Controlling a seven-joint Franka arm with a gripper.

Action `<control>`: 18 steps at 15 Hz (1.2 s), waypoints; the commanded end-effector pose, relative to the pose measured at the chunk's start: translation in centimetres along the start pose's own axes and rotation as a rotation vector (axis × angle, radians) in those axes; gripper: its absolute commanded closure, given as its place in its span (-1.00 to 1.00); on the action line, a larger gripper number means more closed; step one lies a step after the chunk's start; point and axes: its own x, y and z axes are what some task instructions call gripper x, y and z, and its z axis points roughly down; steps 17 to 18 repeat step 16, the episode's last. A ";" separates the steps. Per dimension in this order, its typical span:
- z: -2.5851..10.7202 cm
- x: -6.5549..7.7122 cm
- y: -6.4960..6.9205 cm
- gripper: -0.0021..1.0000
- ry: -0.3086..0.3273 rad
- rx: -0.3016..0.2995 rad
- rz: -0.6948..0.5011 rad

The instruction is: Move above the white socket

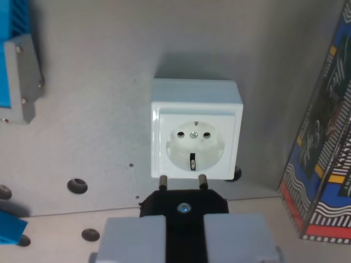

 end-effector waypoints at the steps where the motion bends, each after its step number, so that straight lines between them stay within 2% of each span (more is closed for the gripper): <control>1: 1.8 -0.5 0.5 1.00 0.093 0.035 0.058; 9: 4.9 -1.5 0.8 1.00 0.090 0.038 0.069; 14: 5.9 -2.2 1.0 1.00 0.098 0.041 0.067; 18: 6.1 -2.3 1.0 1.00 0.100 0.041 0.065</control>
